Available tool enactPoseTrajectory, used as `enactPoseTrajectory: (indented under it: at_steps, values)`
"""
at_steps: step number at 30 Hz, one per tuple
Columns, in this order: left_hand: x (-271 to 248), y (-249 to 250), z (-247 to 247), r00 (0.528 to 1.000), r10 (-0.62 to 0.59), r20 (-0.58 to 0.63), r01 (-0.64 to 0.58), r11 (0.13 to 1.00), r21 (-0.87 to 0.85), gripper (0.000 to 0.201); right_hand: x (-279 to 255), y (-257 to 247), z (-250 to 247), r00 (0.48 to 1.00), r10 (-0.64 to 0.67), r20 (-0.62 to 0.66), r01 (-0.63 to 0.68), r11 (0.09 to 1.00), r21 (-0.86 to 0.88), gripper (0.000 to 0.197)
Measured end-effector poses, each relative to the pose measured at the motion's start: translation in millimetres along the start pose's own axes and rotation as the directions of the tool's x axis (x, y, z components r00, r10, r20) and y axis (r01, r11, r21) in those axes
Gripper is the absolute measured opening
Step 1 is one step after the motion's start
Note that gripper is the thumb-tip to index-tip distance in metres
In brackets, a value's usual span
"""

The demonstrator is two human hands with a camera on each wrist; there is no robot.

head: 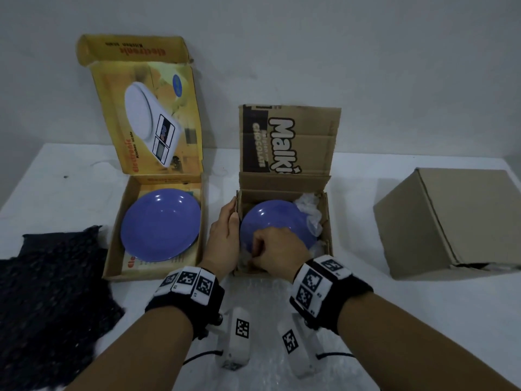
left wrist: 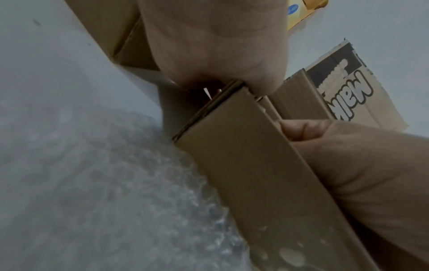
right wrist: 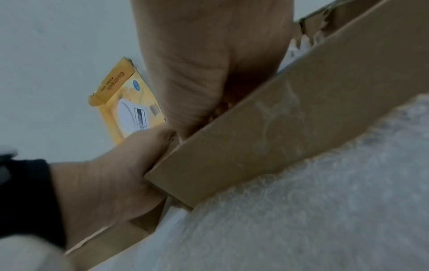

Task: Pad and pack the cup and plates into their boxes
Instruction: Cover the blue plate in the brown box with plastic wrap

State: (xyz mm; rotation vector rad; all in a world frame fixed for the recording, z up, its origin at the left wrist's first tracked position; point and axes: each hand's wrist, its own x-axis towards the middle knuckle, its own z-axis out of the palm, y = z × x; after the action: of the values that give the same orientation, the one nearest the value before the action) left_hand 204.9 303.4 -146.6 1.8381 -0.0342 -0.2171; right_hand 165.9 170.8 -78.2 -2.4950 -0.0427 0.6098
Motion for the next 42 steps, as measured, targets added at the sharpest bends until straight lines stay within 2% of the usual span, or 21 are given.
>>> enactPoseTrajectory:
  at_steps: [3, 7, 10, 12, 14, 16, 18, 21, 24, 28, 30, 32, 35, 37, 38, 40, 42]
  values:
    - [-1, 8, -3, 0.999, 0.025, 0.025, -0.026, 0.998, 0.061, 0.047, -8, 4, 1, 0.999, -0.032, -0.041, 0.029, 0.997, -0.069, 0.009]
    - [-6, 16, -7, 0.997, 0.051, 0.063, -0.063, 0.977, 0.202, 0.042, -33, 11, -13, 0.985, -0.079, -0.151, 0.076, 0.997, -0.028, 0.017]
    - [-3, 13, -12, 0.992, 0.029, 0.125, -0.055, 0.977, 0.204, 0.045, -63, 18, -16, 0.961, -0.183, -0.208, 0.177, 0.983, -0.045, 0.013]
    - [0, 10, -17, 0.988, -0.038, 0.152, 0.010, 0.984, 0.180, 0.050, -83, 23, -5, 0.950, -0.285, -0.125, 0.272, 0.956, -0.114, 0.016]
    - [1, 10, -22, 0.982, -0.094, 0.166, 0.062, 0.981, 0.186, 0.051, -96, 31, 16, 0.952, -0.302, 0.047, 0.305, 0.922, -0.240, 0.039]
    - [-2, 12, -23, 0.980, -0.072, 0.184, 0.029, 0.973, 0.230, 0.048, -100, 40, 34, 0.945, -0.272, 0.182, 0.322, 0.869, -0.375, 0.059]
    - [-9, 18, -21, 0.979, -0.023, 0.202, -0.032, 0.963, 0.266, 0.045, -99, 43, 40, 0.934, -0.314, 0.173, 0.358, 0.841, -0.407, 0.048]
    - [-16, 22, -19, 0.981, -0.029, 0.194, -0.031, 0.953, 0.301, 0.045, -98, 48, 40, 0.916, -0.399, 0.037, 0.385, 0.851, -0.358, 0.020]
    - [-15, 20, -21, 0.977, -0.013, 0.213, -0.052, 0.954, 0.297, 0.046, -99, 42, 33, 0.904, -0.427, -0.033, 0.401, 0.870, -0.289, 0.024]
    - [-12, 15, -23, 0.972, 0.007, 0.233, -0.069, 0.963, 0.260, 0.046, -100, 40, 11, 0.909, -0.382, -0.169, 0.344, 0.914, -0.216, 0.033]
    - [-14, 15, -23, 0.971, 0.012, 0.241, -0.070, 0.970, 0.232, 0.046, -95, 41, 0, 0.891, -0.333, -0.307, 0.294, 0.941, -0.167, 0.030]
    - [-16, 15, -21, 0.975, -0.003, 0.222, -0.042, 0.979, 0.198, 0.046, -86, 43, -12, 0.869, -0.207, -0.449, 0.213, 0.976, -0.038, 0.036]
    - [-19, 18, -19, 0.983, -0.010, 0.186, -0.029, 0.978, 0.207, 0.046, -76, 45, -30, 0.837, -0.047, -0.546, 0.125, 0.986, 0.107, 0.028]
    - [-20, 21, -19, 0.981, 0.017, 0.195, -0.061, 0.972, 0.225, 0.044, -74, 41, -39, 0.847, 0.020, -0.531, 0.139, 0.956, 0.259, 0.030]
    - [-21, 22, -20, 0.981, 0.025, 0.194, -0.068, 0.973, 0.220, 0.044, -74, 37, -43, 0.866, 0.046, -0.498, 0.155, 0.922, 0.355, 0.040]
    - [-20, 20, -20, 0.980, 0.048, 0.193, -0.087, 0.976, 0.199, 0.046, -71, 32, -48, 0.909, 0.047, -0.413, 0.172, 0.862, 0.477, 0.071]
    - [-21, 21, -20, 0.980, 0.033, 0.197, -0.076, 0.974, 0.211, 0.044, -69, 29, -49, 0.967, -0.025, -0.255, 0.133, 0.900, 0.415, 0.100]
